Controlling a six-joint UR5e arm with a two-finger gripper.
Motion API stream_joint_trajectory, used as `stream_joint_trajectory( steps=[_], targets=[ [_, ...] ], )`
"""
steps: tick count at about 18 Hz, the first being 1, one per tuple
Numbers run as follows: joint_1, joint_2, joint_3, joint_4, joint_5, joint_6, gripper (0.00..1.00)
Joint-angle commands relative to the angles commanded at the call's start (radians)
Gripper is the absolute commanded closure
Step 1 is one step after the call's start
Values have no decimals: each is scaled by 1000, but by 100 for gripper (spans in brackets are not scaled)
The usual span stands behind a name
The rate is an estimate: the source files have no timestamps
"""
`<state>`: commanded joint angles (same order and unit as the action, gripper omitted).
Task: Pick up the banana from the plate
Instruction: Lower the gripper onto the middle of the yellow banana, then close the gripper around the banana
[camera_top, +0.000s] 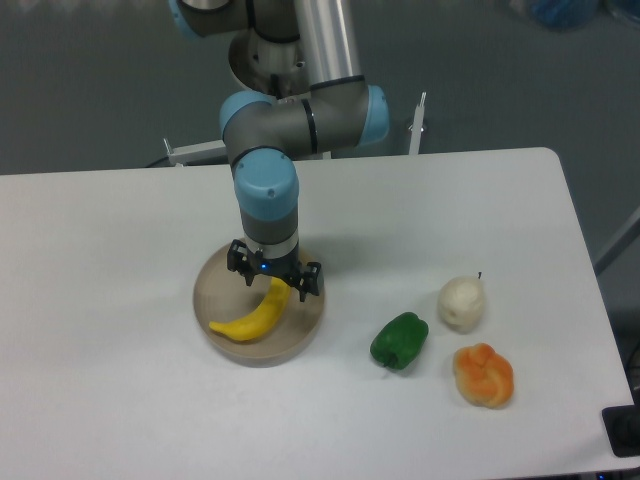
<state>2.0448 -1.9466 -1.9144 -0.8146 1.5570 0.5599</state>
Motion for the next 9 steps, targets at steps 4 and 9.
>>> stream_joint_trajectory(
  steps=[4,9],
  targets=[
    [-9,-17,-3,14,0,-2,0],
    [-9,-21,-3,14,0,2,40]
  ],
)
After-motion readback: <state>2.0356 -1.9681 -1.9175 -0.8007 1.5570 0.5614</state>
